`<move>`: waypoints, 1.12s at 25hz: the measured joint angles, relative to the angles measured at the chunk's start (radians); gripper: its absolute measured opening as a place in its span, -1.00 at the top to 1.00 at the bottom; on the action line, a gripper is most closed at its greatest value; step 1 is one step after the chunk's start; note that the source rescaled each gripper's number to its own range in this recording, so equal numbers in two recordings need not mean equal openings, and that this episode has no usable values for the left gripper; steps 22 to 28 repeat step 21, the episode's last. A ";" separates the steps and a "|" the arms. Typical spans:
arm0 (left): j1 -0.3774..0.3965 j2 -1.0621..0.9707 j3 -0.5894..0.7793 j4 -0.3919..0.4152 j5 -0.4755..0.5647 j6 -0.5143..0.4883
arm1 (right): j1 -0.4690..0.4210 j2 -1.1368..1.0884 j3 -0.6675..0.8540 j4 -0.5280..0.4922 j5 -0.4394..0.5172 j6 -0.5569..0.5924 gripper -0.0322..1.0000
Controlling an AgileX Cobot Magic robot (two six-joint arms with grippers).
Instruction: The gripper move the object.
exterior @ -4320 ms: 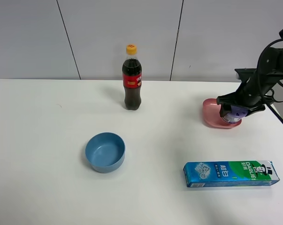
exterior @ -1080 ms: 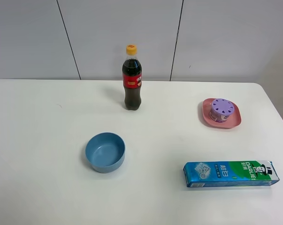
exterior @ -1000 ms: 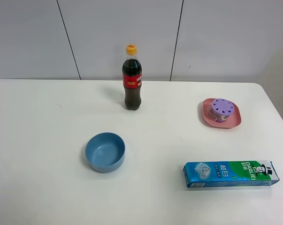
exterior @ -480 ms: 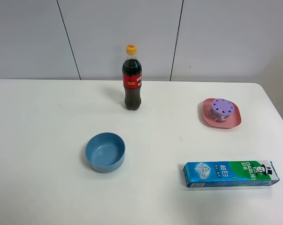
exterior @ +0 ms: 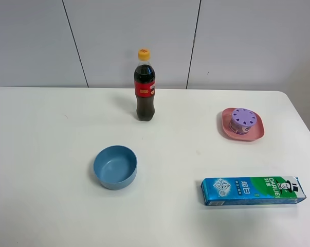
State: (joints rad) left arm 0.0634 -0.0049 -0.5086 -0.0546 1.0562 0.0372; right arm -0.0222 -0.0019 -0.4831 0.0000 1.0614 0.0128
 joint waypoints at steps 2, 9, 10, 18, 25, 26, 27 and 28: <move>0.000 0.000 0.000 0.000 0.000 0.000 | 0.000 0.000 0.000 0.000 0.000 0.009 -1.00; 0.000 0.000 0.000 0.000 0.000 0.000 | 0.000 0.000 0.000 -0.006 0.000 0.015 -1.00; 0.000 0.000 0.000 0.000 0.000 0.000 | 0.000 0.000 0.000 -0.006 0.000 0.015 -1.00; 0.000 0.000 0.000 0.000 0.000 0.000 | 0.000 0.000 0.000 -0.006 0.000 0.015 -1.00; 0.000 0.000 0.000 0.000 0.000 0.000 | 0.000 0.000 0.000 -0.006 0.000 0.015 -1.00; 0.000 0.000 0.000 0.000 0.000 0.000 | 0.000 0.000 0.000 -0.006 0.000 0.015 -1.00; 0.000 0.000 0.000 0.000 0.000 0.000 | 0.000 0.000 0.000 -0.006 0.000 0.015 -1.00; 0.000 0.000 0.000 0.000 0.000 0.000 | 0.000 0.000 0.000 -0.006 0.000 0.015 -1.00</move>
